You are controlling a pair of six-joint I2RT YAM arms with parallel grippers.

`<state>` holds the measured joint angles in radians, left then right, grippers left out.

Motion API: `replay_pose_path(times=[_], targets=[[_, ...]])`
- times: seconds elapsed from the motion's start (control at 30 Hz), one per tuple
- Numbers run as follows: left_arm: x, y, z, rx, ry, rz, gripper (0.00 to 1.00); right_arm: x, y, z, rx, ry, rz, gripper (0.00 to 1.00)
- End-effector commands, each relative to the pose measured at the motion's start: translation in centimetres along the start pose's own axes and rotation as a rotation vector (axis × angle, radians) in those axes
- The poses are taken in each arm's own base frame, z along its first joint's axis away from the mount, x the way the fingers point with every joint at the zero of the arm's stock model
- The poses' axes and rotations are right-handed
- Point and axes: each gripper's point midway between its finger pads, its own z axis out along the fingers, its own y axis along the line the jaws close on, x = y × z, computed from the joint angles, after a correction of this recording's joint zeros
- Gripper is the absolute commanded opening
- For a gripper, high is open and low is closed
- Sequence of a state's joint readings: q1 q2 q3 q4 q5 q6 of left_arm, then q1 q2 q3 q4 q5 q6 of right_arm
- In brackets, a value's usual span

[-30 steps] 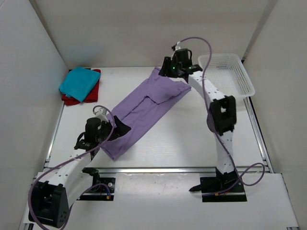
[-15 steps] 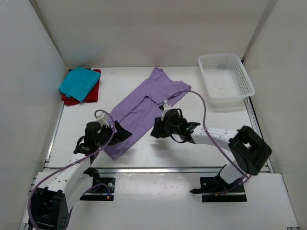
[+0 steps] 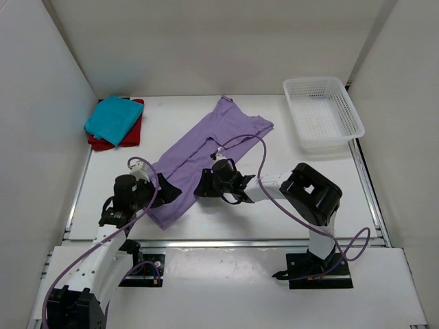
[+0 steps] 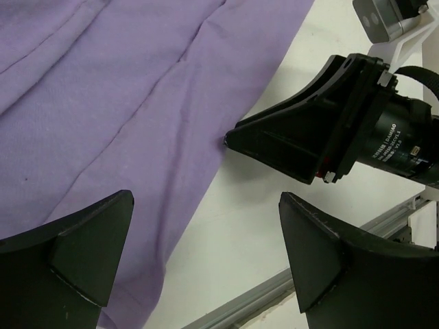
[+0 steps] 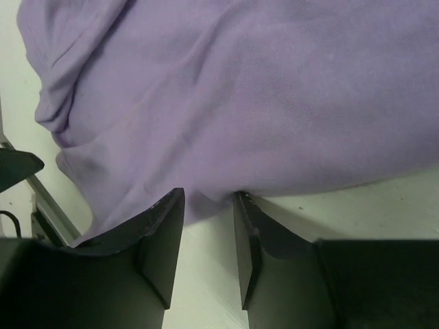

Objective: Fold and stack the t-shirts
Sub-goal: Rotate the tshirt 90 degrees

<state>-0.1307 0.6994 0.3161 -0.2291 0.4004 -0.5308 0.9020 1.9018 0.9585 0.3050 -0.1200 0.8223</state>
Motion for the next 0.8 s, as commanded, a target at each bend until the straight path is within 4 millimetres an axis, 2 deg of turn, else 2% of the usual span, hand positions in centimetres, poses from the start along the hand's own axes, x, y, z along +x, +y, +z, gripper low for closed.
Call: replay_pose_path(times=[0.0, 0.07, 0.1, 0.17, 0.2, 0.23, 0.33, 0.43, 0.47, 0.53, 0.63, 0.67, 0.7, 0.77], targets=[[-1.2, -0.7, -0.6, 0.001, -0.010, 0.047, 0.99, 0.8, -1.5, 0.8, 0.063, 0.004, 0.056, 0.34], [-0.8, -0.7, -0.3, -0.001, 0.002, 0.047, 0.99, 1.0, -2.4, 0.1, 0.077, -0.003, 0.062, 0.39], [-0.6, -0.5, -0.1, -0.006, 0.008, 0.042, 0.99, 0.7, -2.3, -0.1, 0.068, -0.009, 0.065, 0.40], [-0.2, -0.6, 0.1, 0.000, 0.020, 0.031, 0.99, 0.0, -3.4, -1.2, 0.074, -0.007, 0.090, 0.41], [-0.3, -0.8, 0.1, 0.008, 0.015, 0.032, 0.99, 0.0, -4.1, -1.8, 0.085, -0.013, 0.089, 0.42], [-0.7, -0.8, 0.1, 0.001, 0.003, 0.033, 0.99, -0.4, -3.7, -2.5, 0.075, -0.033, 0.088, 0.44], [-1.3, -0.8, -0.2, -0.006, -0.023, 0.035, 0.98, -0.8, -4.4, -3.6, 0.094, -0.044, 0.057, 0.43], [-1.7, -1.1, -0.1, 0.004, -0.031, 0.029, 0.99, -0.2, -4.5, -2.5, 0.103, -0.012, 0.052, 0.40], [-1.7, -0.8, -0.1, -0.011, -0.025, 0.031, 0.99, 0.8, -5.0, -1.7, 0.105, 0.020, 0.057, 0.40], [-2.0, -0.5, -0.2, -0.029, -0.019, 0.035, 0.99, 1.0, -4.1, -0.2, 0.093, 0.050, 0.053, 0.38], [-2.1, -0.2, -0.4, -0.054, -0.017, 0.049, 0.99, 1.0, -4.0, 1.1, 0.074, 0.062, 0.072, 0.24], [-2.2, -0.2, -0.5, -0.054, -0.015, 0.056, 0.98, 1.1, -4.5, 1.3, 0.078, 0.067, 0.077, 0.13], [-2.1, 0.0, -0.4, -0.062, -0.009, 0.055, 0.99, 1.1, -4.2, 1.1, 0.069, 0.071, 0.077, 0.01], [-2.0, 0.1, -0.3, -0.063, 0.000, 0.057, 0.99, 1.1, -5.3, -0.1, 0.091, 0.060, 0.080, 0.00]])
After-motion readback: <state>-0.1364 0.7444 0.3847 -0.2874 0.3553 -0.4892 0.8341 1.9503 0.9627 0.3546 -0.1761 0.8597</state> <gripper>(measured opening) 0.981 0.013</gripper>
